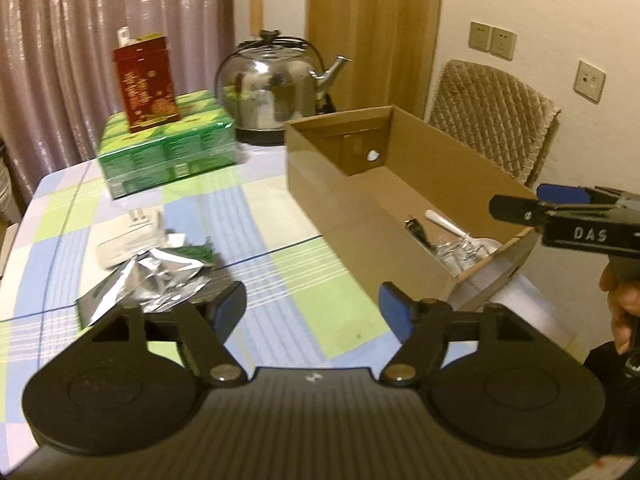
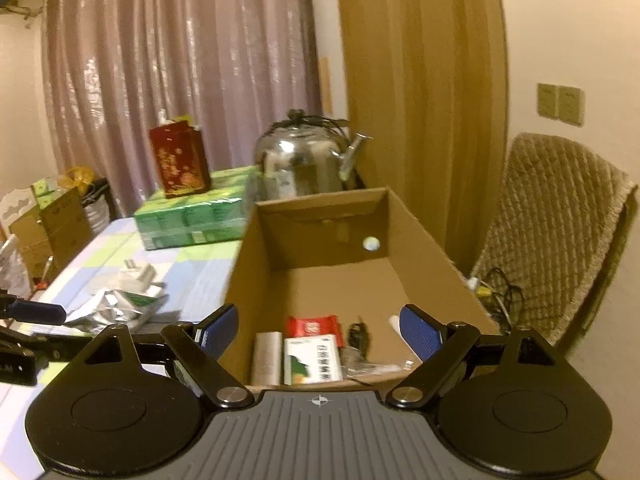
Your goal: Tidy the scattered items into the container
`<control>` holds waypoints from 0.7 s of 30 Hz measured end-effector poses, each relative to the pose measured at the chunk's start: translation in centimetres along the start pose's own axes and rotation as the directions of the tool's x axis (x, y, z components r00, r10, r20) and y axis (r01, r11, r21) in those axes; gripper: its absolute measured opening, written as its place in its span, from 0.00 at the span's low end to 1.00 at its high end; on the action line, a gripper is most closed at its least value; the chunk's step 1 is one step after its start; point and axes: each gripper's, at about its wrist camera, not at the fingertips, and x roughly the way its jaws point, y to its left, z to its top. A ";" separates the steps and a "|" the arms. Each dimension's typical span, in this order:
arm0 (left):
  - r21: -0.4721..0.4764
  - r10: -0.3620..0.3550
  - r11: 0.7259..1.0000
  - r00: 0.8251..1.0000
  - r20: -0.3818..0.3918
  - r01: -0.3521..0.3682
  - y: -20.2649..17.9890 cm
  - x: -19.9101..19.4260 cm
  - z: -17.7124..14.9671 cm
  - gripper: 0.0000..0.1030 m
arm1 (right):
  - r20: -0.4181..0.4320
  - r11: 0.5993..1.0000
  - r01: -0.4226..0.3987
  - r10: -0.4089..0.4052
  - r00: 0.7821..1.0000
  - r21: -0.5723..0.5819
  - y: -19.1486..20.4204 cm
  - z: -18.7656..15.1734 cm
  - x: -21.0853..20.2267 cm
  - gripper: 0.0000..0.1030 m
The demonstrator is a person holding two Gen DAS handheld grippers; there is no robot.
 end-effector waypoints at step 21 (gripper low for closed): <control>0.001 0.190 0.982 0.981 -0.034 -0.190 10.4 -5.1 -5.0 0.94 | -0.028 0.958 -0.213 0.212 0.977 -0.191 12.0 1.0 1.0 0.89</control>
